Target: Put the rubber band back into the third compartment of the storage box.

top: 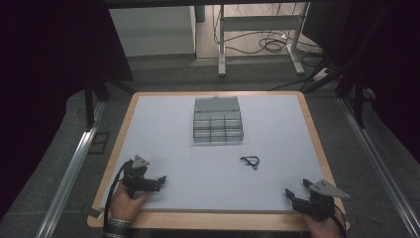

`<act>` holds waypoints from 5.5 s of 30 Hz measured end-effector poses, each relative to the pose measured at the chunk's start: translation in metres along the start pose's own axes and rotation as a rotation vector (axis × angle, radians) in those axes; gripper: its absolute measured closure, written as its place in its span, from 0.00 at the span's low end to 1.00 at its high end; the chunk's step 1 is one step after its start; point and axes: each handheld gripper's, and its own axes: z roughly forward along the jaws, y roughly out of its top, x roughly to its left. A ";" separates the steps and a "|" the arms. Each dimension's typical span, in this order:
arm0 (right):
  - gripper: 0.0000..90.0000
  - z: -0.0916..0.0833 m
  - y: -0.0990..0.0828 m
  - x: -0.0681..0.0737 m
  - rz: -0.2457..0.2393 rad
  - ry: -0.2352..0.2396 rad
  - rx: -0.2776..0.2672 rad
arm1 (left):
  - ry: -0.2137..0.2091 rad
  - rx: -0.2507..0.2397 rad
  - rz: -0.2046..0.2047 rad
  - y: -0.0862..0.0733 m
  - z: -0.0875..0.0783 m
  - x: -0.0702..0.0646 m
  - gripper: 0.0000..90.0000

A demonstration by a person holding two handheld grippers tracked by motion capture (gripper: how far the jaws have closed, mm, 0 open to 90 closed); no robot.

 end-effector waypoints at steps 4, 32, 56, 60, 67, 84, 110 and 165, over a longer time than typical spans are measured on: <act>0.18 0.002 0.001 0.002 -0.008 0.002 0.009 | 0.000 0.000 0.000 0.000 0.000 0.000 0.00; 0.12 0.004 0.002 0.004 -0.010 0.012 0.021 | -0.001 0.000 0.001 0.000 0.000 0.000 0.00; 0.21 0.007 0.032 0.009 0.027 0.013 0.150 | 0.000 -0.001 0.001 0.000 0.000 0.000 0.00; 0.23 0.010 0.038 0.009 0.022 0.027 0.169 | 0.000 0.000 0.001 0.000 0.000 0.000 0.00; 0.25 0.014 0.045 0.007 0.024 0.039 0.190 | 0.000 -0.001 0.001 0.000 0.000 0.000 0.00; 0.36 0.030 0.064 0.002 -0.029 0.055 0.244 | 0.000 0.000 0.001 0.000 0.000 0.000 0.00; 0.42 0.057 0.094 0.009 -0.055 0.096 0.329 | 0.000 0.005 0.007 0.000 0.000 0.000 0.00; 0.81 0.143 0.162 0.042 -0.189 0.193 0.680 | -0.001 0.005 0.006 0.000 -0.001 0.000 0.00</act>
